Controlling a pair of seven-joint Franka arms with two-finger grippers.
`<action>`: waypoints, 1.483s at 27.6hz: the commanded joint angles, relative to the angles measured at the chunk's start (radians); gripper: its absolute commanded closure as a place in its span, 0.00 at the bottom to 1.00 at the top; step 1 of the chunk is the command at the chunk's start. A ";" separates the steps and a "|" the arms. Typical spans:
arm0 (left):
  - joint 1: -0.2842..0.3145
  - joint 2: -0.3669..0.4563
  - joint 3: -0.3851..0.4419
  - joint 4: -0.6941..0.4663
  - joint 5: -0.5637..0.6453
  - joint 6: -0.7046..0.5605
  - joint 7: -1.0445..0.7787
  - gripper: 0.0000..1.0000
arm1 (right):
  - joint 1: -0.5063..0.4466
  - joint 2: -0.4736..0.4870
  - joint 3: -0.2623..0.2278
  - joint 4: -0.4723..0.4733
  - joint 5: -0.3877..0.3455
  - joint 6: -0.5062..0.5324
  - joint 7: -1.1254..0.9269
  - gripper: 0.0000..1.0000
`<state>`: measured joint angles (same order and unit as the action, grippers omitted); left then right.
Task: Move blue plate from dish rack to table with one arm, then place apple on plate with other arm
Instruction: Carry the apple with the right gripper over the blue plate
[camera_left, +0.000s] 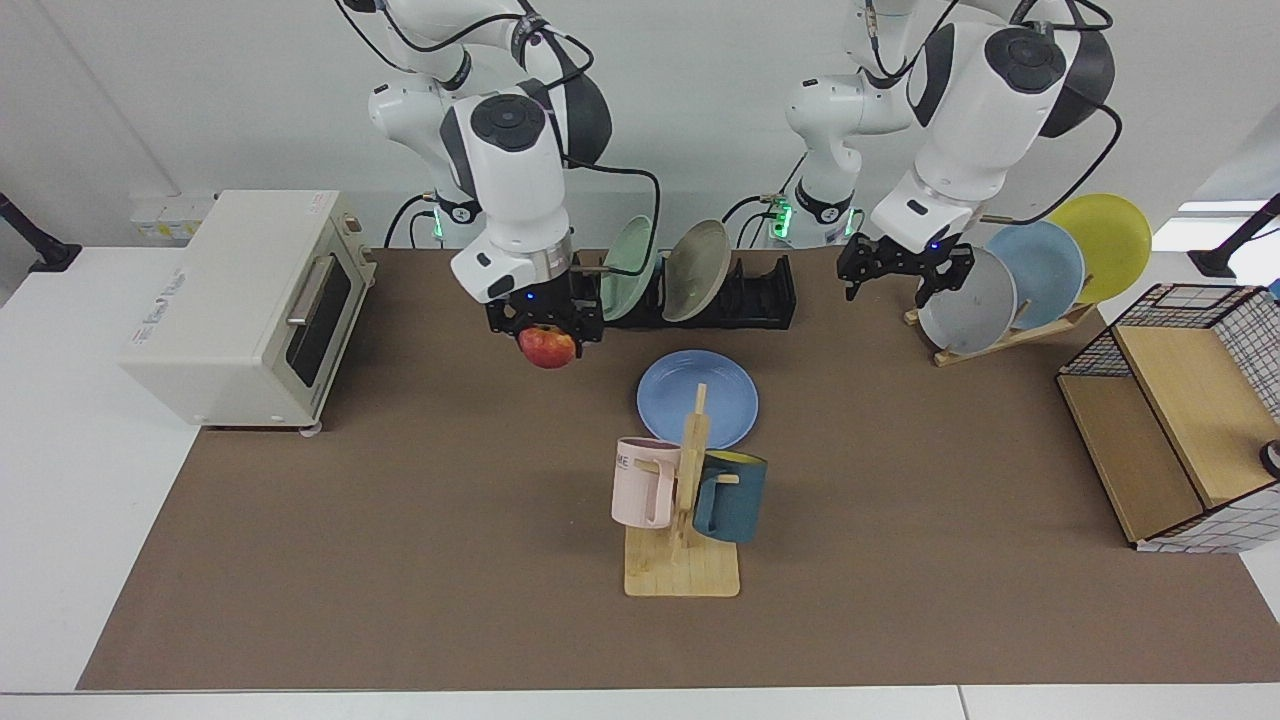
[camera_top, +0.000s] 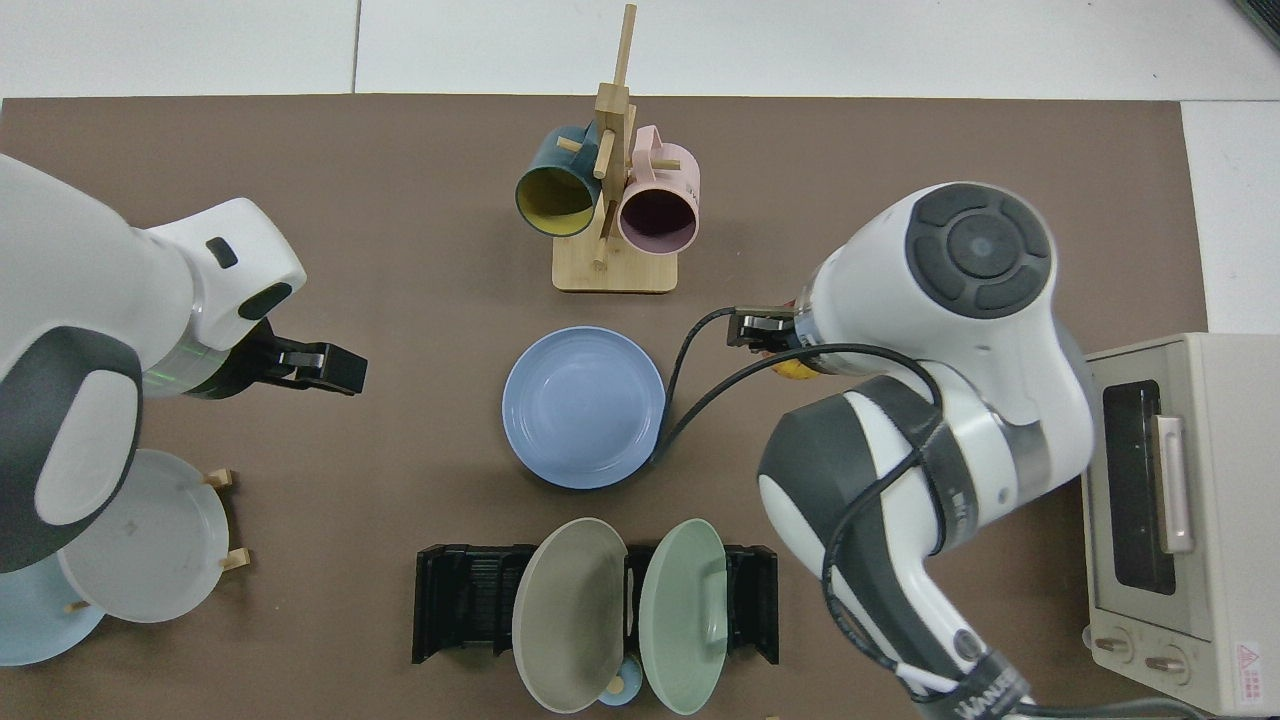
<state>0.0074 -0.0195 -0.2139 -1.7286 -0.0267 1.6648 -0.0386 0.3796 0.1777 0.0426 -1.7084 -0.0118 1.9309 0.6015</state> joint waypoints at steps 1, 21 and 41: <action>0.005 -0.031 0.024 0.052 0.022 -0.076 0.022 0.01 | 0.073 0.052 -0.006 -0.004 0.016 0.085 0.145 1.00; -0.027 -0.006 0.088 0.159 0.022 -0.143 0.046 0.01 | 0.280 0.287 -0.006 0.118 0.016 0.187 0.506 1.00; -0.023 -0.010 0.090 0.155 0.013 -0.143 0.039 0.00 | 0.311 0.388 -0.006 0.112 0.056 0.247 0.547 1.00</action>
<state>0.0014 -0.0382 -0.1387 -1.5982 -0.0232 1.5501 -0.0006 0.6868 0.5323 0.0374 -1.6092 0.0255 2.1496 1.1316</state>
